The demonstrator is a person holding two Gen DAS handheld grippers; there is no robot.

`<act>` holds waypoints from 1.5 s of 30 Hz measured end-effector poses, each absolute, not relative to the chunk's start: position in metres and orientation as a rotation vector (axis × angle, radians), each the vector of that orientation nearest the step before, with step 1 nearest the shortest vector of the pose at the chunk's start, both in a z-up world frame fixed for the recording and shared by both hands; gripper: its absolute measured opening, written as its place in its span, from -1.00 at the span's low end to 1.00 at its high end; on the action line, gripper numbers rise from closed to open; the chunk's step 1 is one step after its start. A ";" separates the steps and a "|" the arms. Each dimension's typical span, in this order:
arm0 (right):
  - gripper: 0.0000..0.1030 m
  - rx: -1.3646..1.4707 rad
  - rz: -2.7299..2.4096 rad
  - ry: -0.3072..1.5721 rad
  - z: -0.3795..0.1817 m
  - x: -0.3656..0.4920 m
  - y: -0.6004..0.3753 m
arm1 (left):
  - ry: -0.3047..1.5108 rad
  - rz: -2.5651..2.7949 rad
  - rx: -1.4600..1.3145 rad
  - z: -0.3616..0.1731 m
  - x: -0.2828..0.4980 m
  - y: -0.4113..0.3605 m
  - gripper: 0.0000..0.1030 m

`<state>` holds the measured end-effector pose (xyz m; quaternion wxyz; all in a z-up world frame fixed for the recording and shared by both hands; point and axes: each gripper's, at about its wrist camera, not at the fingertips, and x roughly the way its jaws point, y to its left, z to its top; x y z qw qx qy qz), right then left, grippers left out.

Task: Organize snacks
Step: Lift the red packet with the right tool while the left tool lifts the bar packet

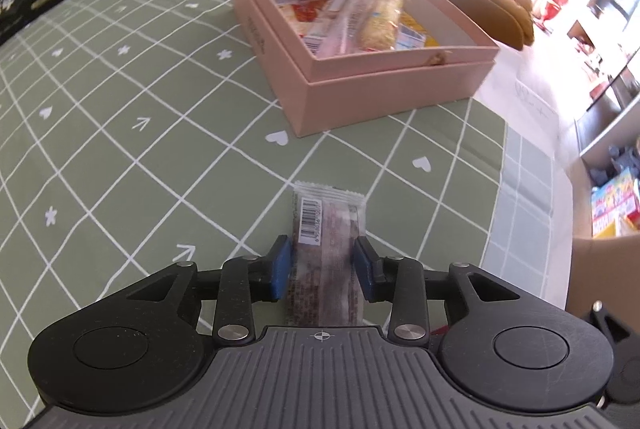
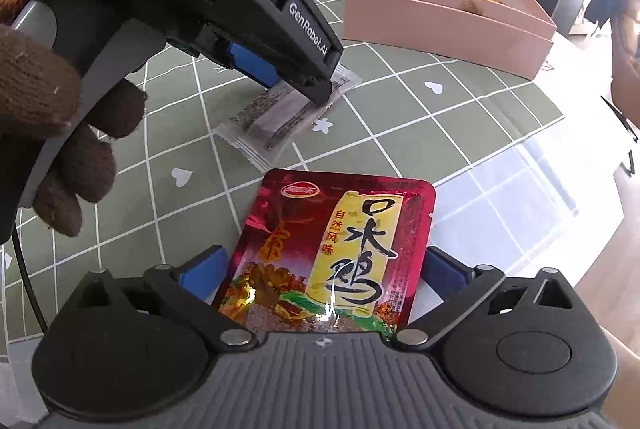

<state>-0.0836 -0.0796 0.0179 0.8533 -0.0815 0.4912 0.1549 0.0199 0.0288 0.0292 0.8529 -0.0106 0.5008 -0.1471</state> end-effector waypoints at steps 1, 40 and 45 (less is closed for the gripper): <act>0.99 -0.171 0.326 1.032 0.017 -0.084 -0.080 | 1.050 -0.317 -0.020 0.029 0.017 0.031 -0.27; 0.90 0.031 0.141 1.172 0.022 -0.054 -0.095 | 1.003 -0.220 -0.034 0.029 -0.073 0.080 -0.13; 0.93 -0.033 0.113 1.128 0.018 -0.047 -0.083 | 1.002 -0.201 -0.080 0.028 -0.095 0.098 -0.13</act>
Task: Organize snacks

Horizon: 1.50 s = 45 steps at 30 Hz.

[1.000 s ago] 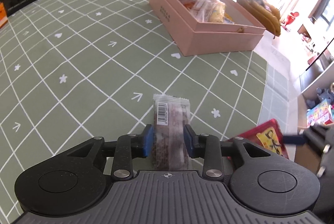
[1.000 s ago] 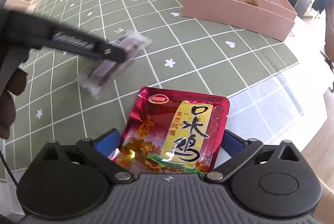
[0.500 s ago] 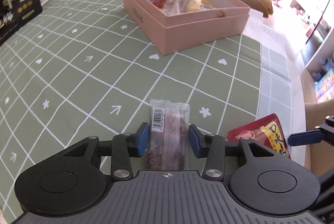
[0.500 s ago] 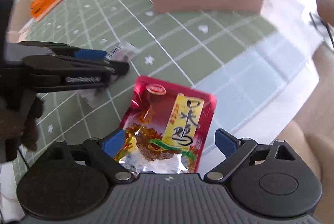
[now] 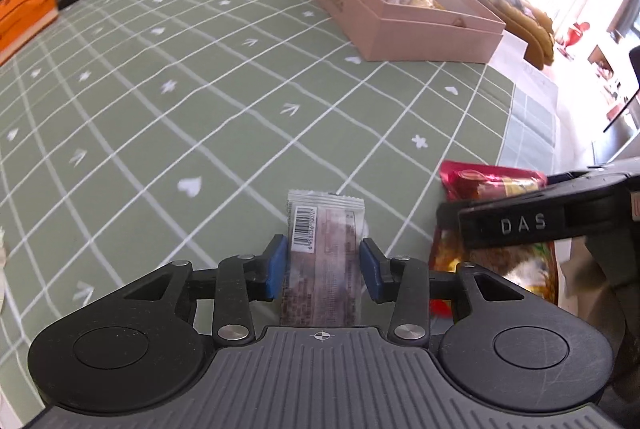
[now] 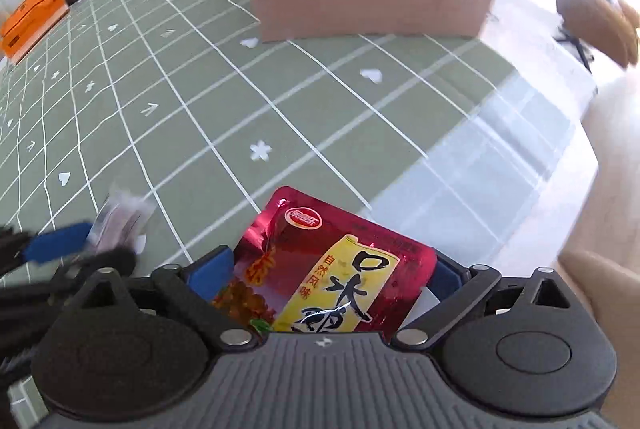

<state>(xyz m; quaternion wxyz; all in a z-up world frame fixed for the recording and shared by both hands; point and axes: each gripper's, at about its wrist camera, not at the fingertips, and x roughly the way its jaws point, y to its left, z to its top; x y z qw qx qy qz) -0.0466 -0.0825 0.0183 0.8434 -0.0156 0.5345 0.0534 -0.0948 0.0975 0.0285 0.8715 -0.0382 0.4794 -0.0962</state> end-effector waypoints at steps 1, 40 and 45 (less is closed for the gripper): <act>0.92 -0.047 0.127 1.125 0.018 -0.046 -0.080 | 1.004 -0.200 -0.088 0.029 -0.096 0.100 -0.13; 0.38 0.081 0.195 1.122 0.029 -0.029 -0.138 | 0.911 -0.146 -0.236 0.044 -0.098 0.095 -0.13; 0.41 -0.066 0.131 1.124 0.025 -0.033 -0.115 | 0.928 -0.128 -0.228 0.041 -0.100 0.093 -0.12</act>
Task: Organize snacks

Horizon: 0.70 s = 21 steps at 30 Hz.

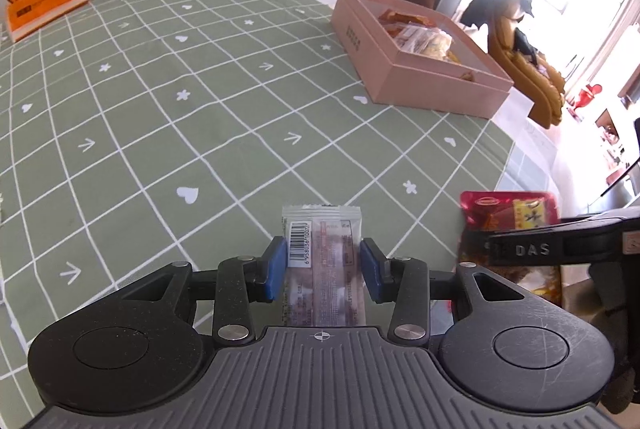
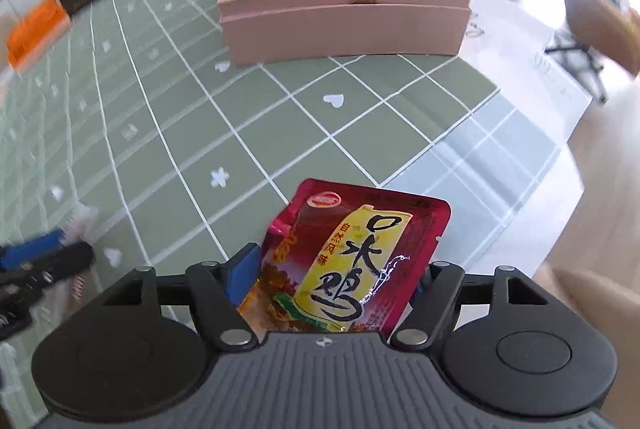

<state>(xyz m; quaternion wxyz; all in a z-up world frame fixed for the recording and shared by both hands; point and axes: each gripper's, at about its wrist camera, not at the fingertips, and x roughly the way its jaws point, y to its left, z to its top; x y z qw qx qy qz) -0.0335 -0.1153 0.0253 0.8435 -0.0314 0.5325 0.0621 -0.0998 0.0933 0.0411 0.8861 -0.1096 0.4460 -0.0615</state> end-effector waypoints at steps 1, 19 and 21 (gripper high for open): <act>0.41 -0.097 0.129 1.115 0.027 -0.037 -0.114 | 0.929 -0.129 -0.230 0.041 -0.101 0.094 -0.12; 0.76 0.183 0.100 1.159 0.026 -0.027 -0.148 | 0.964 -0.140 -0.220 0.038 -0.116 0.091 -0.12; 0.89 0.082 0.081 1.161 0.022 -0.026 -0.127 | 0.964 -0.148 -0.215 0.038 -0.115 0.089 -0.12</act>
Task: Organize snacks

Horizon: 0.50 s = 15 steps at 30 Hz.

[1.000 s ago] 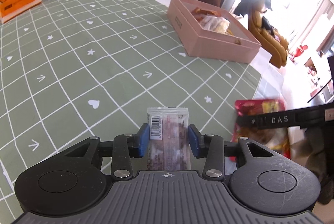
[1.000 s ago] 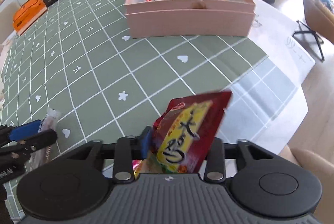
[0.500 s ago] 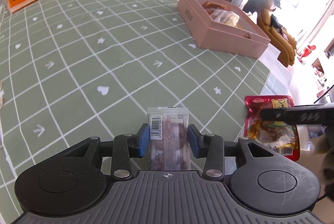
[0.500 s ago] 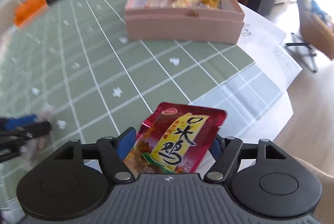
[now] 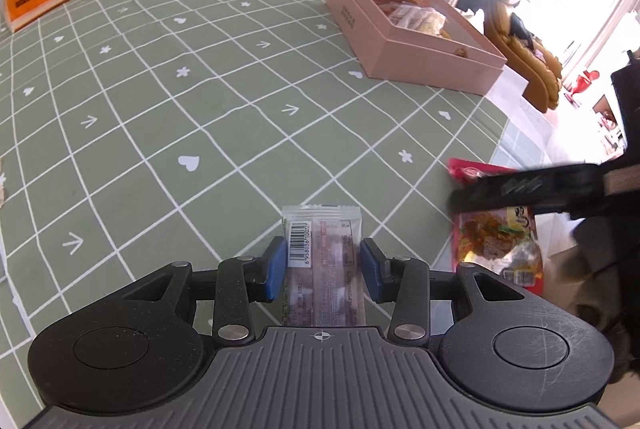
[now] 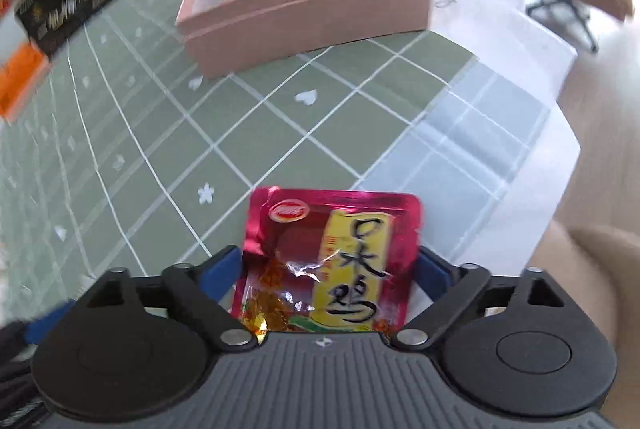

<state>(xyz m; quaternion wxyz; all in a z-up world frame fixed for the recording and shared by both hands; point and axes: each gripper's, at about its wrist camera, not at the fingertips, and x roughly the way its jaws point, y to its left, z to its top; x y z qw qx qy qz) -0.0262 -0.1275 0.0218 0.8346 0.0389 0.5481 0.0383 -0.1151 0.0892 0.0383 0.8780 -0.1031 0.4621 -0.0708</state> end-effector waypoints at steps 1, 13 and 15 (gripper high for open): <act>0.91 0.032 0.078 1.160 0.019 -0.026 -0.120 | 0.964 -0.153 -0.213 0.039 -0.115 0.088 -0.12; 0.00 -0.120 0.171 1.029 0.034 -0.044 -0.111 | 0.906 -0.226 -0.254 0.045 -0.114 0.092 -0.13; -0.63 -0.147 0.213 1.015 0.048 -0.049 -0.109 | 0.889 -0.232 -0.253 0.048 -0.111 0.090 -0.13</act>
